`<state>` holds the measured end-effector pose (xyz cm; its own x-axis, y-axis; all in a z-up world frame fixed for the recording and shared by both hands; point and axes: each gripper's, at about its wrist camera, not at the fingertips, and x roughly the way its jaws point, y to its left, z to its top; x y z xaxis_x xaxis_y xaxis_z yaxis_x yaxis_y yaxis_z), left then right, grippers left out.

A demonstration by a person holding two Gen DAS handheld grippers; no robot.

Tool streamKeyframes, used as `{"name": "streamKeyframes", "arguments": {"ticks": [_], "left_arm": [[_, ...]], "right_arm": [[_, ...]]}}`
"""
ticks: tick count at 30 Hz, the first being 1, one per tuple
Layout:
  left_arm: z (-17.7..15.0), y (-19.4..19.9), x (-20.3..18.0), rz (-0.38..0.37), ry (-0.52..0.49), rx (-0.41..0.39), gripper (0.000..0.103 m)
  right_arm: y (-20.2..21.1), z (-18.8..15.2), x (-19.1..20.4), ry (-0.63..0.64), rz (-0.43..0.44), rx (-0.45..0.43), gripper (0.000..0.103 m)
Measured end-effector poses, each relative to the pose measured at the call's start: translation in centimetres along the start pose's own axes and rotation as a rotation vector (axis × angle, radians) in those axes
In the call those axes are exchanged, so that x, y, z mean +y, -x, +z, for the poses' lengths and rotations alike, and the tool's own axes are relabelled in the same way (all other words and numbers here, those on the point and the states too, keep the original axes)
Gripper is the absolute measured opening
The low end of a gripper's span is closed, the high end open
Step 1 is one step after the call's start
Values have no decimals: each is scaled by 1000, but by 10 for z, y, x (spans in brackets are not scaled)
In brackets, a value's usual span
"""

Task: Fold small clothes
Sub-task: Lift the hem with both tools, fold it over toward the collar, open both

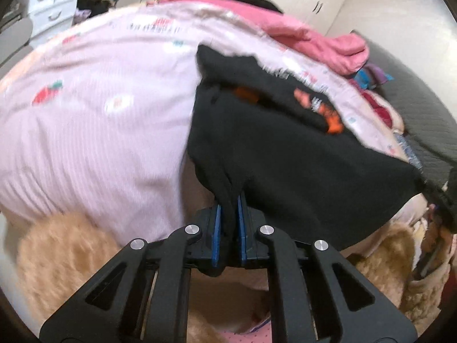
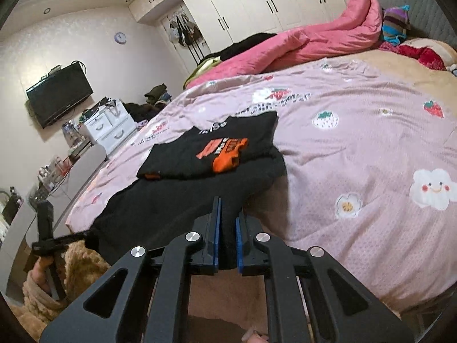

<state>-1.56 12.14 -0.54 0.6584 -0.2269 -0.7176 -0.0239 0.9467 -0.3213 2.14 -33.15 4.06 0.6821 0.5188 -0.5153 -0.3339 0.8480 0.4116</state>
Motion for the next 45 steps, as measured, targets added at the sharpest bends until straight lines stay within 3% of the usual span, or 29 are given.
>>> {"name": "streamKeyframes", "arguments": {"ticks": [8,19,27,45], "left_arm": [[45,19,-3,-28,-8,-119,4],[84,23,-3,-59,6,-217,4],[104,24,3,-91,26,-247,4],[162,5,8,-85,65,-308,4]], "right_arm": [[2,18,-1,-21,-14,-52,7],[-1,53,9,-4,-40,-116,7],[-8,77,17,1,-70,-121,7],[-45,127,21,1,-98,-185,7]]}}
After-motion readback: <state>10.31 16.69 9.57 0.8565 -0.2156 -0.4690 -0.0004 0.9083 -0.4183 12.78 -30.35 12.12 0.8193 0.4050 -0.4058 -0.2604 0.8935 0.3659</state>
